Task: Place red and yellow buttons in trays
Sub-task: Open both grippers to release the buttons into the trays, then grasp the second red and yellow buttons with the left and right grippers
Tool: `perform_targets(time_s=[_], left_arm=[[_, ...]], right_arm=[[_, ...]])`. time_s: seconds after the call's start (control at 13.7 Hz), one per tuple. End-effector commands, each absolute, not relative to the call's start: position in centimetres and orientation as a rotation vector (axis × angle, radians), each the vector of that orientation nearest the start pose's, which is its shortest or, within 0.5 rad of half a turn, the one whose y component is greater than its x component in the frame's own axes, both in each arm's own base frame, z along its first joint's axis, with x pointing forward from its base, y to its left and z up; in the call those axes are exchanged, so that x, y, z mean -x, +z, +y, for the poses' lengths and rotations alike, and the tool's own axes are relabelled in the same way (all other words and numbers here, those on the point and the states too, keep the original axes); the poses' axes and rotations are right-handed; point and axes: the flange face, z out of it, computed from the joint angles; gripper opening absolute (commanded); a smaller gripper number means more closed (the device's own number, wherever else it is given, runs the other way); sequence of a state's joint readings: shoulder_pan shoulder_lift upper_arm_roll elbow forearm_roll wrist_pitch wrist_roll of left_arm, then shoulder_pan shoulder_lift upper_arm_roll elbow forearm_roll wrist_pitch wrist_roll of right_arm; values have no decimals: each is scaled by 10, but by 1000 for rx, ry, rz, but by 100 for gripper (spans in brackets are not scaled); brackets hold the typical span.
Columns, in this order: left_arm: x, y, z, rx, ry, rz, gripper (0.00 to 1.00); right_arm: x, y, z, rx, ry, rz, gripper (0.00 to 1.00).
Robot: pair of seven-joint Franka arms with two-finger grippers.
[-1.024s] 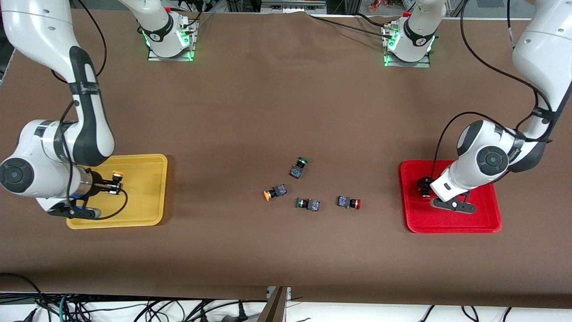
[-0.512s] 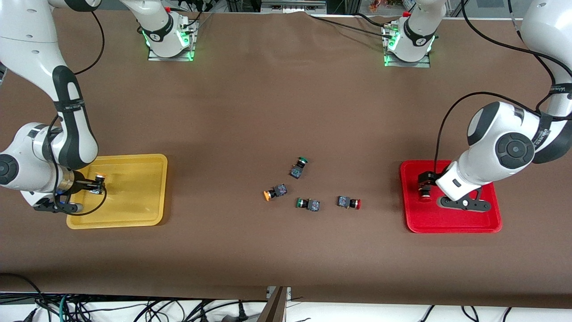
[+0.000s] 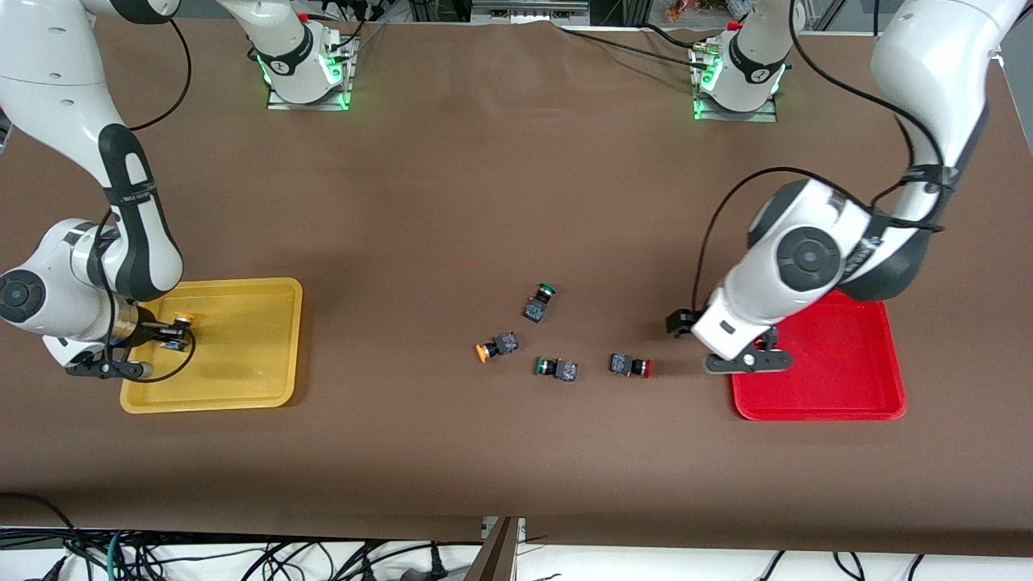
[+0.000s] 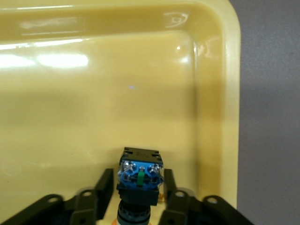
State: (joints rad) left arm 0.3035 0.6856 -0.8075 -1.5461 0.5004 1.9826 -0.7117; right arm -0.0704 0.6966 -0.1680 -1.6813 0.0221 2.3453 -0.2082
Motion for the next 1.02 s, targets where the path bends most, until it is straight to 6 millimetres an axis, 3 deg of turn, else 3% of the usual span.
perform_targets(time_s=[0.0, 0.22, 0.37, 0.51, 0.73, 0.95], left_arm=[[-664, 333, -257, 3135, 40, -437, 100], [-666, 322, -284, 3031, 35, -925, 100], [-670, 321, -288, 2906, 11, -1374, 100], [-675, 319, -290, 2746, 2, -1754, 100], [-680, 308, -285, 2548, 15, -2042, 100], [-679, 276, -290, 2382, -19, -2181, 100]], right_arm=[[-661, 216, -137, 3202, 22, -50, 99], [-671, 237, -102, 3170, -10, -115, 99], [-677, 249, -74, 3139, 21, -136, 99], [-679, 255, -38, 3114, 18, -32, 99], [-680, 259, 27, 3090, 19, 134, 99], [-670, 258, 119, 3073, 35, 391, 99]])
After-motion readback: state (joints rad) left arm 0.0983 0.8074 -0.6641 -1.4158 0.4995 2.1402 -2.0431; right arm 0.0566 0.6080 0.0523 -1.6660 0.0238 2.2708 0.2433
